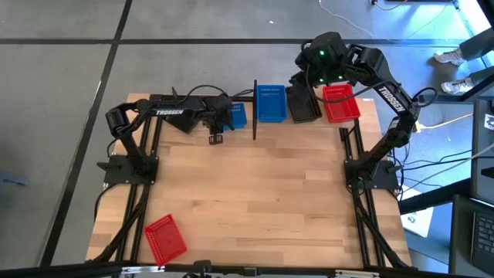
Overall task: Stack baskets on shelf by color
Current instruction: Stack the blue bin on the blue bin on the shelf
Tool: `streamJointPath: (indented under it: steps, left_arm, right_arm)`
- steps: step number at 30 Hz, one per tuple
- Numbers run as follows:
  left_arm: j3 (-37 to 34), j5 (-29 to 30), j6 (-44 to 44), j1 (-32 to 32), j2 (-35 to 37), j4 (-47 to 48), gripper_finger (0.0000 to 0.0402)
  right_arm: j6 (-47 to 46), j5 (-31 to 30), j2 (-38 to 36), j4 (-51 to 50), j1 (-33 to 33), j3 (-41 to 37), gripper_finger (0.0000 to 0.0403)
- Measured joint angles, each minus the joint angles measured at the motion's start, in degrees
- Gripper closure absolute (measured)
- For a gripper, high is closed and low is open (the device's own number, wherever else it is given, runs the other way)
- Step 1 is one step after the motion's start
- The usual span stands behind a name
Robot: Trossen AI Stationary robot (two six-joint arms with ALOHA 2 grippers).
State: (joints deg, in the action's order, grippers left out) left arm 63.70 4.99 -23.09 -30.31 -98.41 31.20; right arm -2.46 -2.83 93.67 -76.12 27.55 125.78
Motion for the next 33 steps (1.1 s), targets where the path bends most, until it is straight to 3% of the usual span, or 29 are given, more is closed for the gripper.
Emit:
streamJointPath:
  steps: [6,11,16,24,30,33]
  left_arm:
    - [0.0,-0.4,0.4,-0.1,-1.3,0.6,0.0338]
    - [0.0,0.7,2.1,0.4,-2.3,0.9,0.0391]
    - [0.0,1.9,4.1,0.4,-0.1,2.1,0.0399]
    - [0.0,6.0,11.1,0.4,11.6,8.0,0.0401]
    - [0.0,8.7,23.6,0.4,22.7,9.3,0.0401]
    - [0.0,9.5,22.1,1.9,26.6,9.3,0.0401]
  right_arm:
    - [0.0,0.0,0.0,0.0,0.0,0.0,0.0336]
    - [0.0,0.0,0.0,0.0,0.0,0.0,0.0336]
    - [0.0,0.0,0.0,0.0,0.0,0.0,0.0336]
    - [0.0,0.0,0.0,0.0,0.0,0.0,0.0336]
    - [0.0,0.0,0.0,0.0,0.0,0.0,0.0336]
    - [-0.2,0.0,0.0,0.0,0.0,0.0,0.0336]
